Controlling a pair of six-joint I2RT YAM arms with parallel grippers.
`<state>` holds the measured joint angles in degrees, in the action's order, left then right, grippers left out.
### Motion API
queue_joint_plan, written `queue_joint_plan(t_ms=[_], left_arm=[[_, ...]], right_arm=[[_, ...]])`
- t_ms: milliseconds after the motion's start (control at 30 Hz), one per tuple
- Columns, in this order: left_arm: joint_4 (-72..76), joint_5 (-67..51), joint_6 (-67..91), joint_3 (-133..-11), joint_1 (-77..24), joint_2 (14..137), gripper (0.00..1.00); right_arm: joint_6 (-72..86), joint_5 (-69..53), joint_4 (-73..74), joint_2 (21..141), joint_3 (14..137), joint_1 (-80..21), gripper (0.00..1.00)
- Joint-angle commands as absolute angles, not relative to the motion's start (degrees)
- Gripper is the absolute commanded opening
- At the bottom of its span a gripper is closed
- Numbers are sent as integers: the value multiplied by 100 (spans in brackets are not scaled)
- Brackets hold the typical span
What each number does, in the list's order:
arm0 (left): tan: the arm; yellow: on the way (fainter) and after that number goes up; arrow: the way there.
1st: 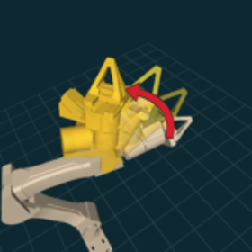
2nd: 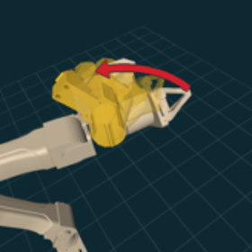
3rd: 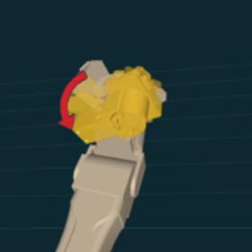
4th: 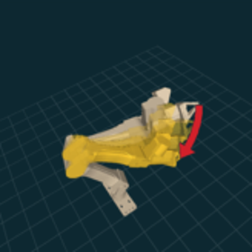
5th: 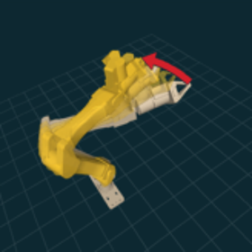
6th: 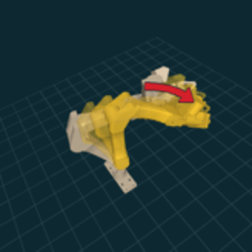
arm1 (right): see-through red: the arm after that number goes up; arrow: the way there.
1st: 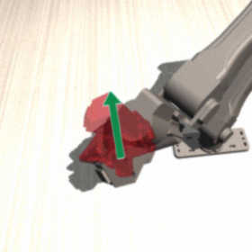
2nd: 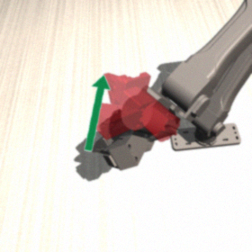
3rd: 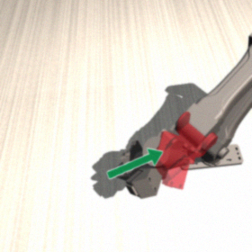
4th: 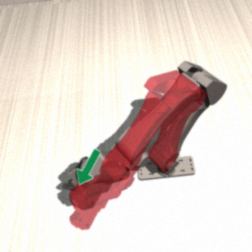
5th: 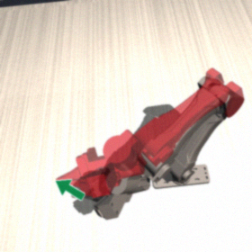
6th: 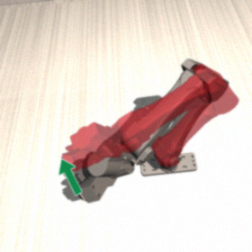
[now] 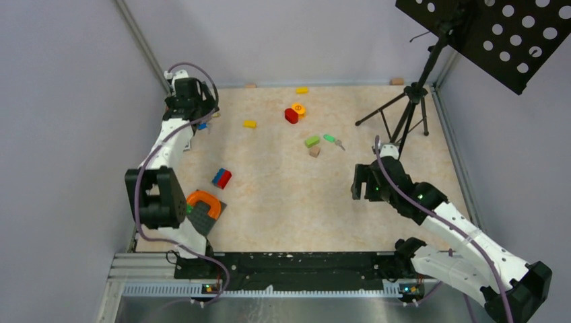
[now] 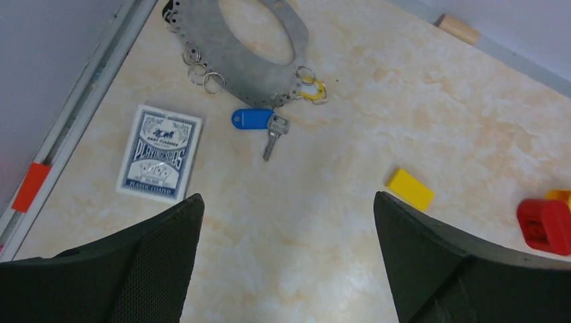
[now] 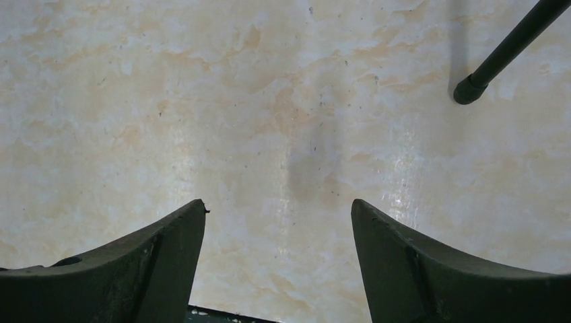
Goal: Remove the keys from the keyring
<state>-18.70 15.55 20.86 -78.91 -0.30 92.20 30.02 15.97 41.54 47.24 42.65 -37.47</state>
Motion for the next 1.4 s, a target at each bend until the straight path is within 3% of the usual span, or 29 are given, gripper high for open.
queue_joint_plan(t_ms=[0, 367, 767, 1233, 1367], left_arm=[[-1277, 806, 1829, -8612, 374, 10299, 97], [-629, -249, 1503, -9980, 870, 12401, 86], [-1256, -626, 1533, -11521, 862, 13907, 77], [-1026, 225, 1152, -10474, 624, 13264, 60], [-1004, 287, 925, -10362, 542, 13157, 49]], right_arm=[[2917, 1500, 3999, 4653, 4364, -3779, 78], [2874, 1315, 3926, 4595, 4333, -3779, 78], [2864, 1272, 3908, 4786, 4334, -3779, 78], [2856, 1266, 3875, 4799, 4324, -3779, 78], [2853, 1258, 3872, 4782, 4324, -3775, 78]])
